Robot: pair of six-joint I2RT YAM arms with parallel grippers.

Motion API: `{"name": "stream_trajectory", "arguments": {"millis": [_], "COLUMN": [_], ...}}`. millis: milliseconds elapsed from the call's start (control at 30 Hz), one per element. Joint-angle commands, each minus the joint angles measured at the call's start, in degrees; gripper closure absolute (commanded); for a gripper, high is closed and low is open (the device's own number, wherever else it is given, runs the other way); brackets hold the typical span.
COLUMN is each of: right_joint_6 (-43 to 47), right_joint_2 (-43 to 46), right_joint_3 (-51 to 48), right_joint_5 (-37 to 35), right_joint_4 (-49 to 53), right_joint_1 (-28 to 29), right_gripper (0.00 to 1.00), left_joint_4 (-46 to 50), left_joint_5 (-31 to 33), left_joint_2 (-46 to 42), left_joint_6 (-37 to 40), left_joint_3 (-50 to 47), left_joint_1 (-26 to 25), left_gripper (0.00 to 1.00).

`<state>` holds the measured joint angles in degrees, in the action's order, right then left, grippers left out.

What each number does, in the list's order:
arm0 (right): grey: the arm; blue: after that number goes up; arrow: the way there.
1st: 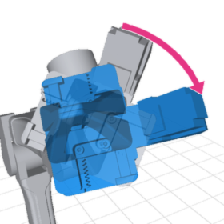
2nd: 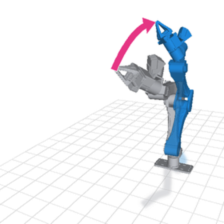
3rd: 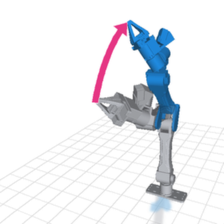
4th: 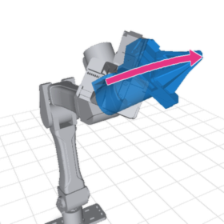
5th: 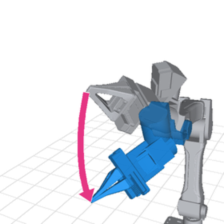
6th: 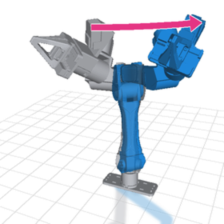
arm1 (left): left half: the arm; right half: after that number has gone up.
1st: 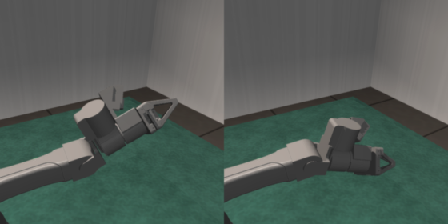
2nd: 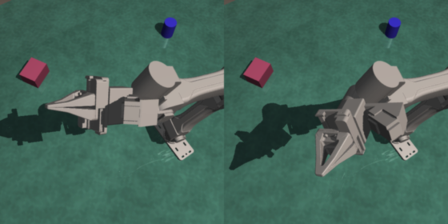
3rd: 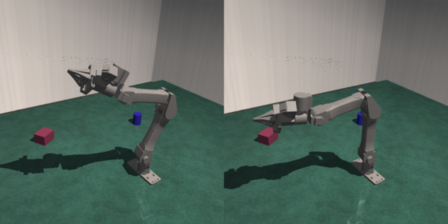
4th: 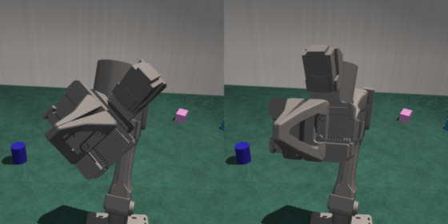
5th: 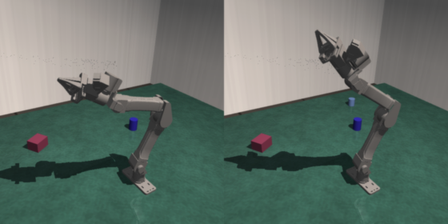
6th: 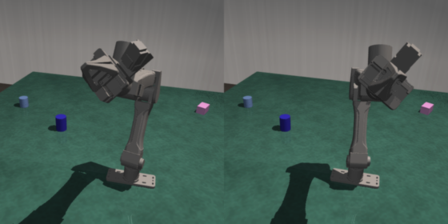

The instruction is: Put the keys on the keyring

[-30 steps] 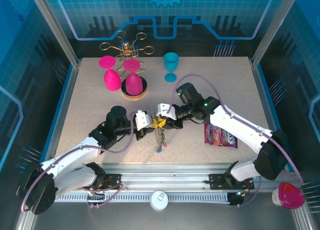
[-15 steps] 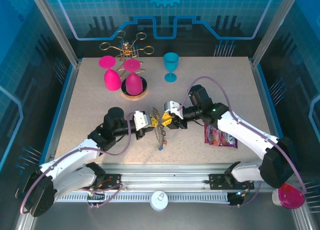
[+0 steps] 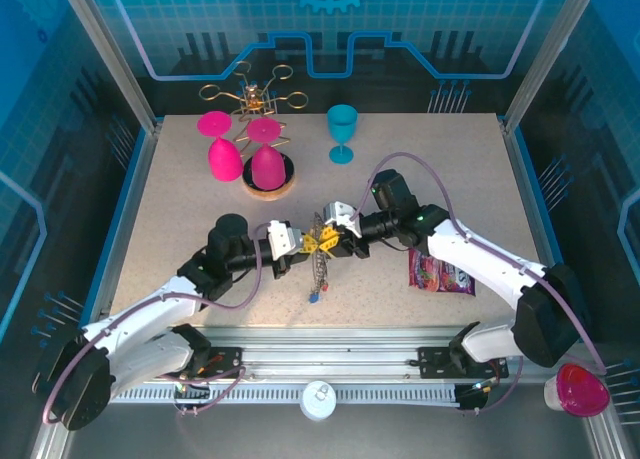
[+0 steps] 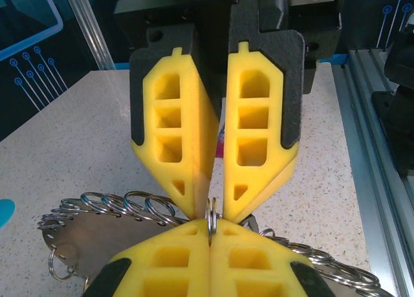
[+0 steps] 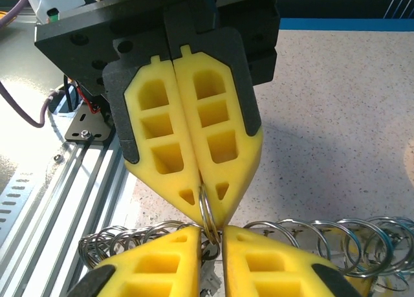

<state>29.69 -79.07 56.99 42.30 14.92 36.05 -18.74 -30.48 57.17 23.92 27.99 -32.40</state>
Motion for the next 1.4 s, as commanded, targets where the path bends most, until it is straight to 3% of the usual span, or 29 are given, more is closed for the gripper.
{"name": "stream_trajectory", "arguments": {"millis": [0,167,800,867,1067,1200,1367], "right_joint_6": [0.0,1.0,1.9,1.9,4.1,6.5,7.5], "right_joint_2": [-0.8,-0.9,-0.8,-0.6,-1.7,-3.6,-4.9], "right_joint_3": [2.4,3.3,3.5,3.6,6.1,9.0,11.9], "right_joint_5": [2.2,1.8,-1.5,-1.7,-4.4,-8.3,-10.2], "right_joint_4": [-1.6,-0.1,4.8,5.2,10.7,16.1,19.0], "right_joint_1": [1.3,1.5,1.7,1.7,2.9,4.7,6.5], "right_gripper": [0.86,1.00,1.00,1.00,1.00,1.00,1.00], "left_joint_4": [-3.4,-0.3,1.6,1.9,4.2,7.6,11.0], "left_joint_5": [-3.1,-2.1,0.5,0.7,1.3,1.8,1.7], "left_joint_2": [0.5,1.7,1.3,1.2,1.2,1.3,2.2], "left_joint_6": [-0.5,0.5,1.2,1.3,2.0,3.2,5.0], "left_joint_3": [0.5,1.9,1.9,2.0,3.1,4.4,5.8], "left_joint_1": [-0.2,-0.3,-0.3,-0.3,-0.3,-0.3,-0.6], "left_gripper": [1.00,1.00,1.00,0.92,0.86,0.87,0.97]}}
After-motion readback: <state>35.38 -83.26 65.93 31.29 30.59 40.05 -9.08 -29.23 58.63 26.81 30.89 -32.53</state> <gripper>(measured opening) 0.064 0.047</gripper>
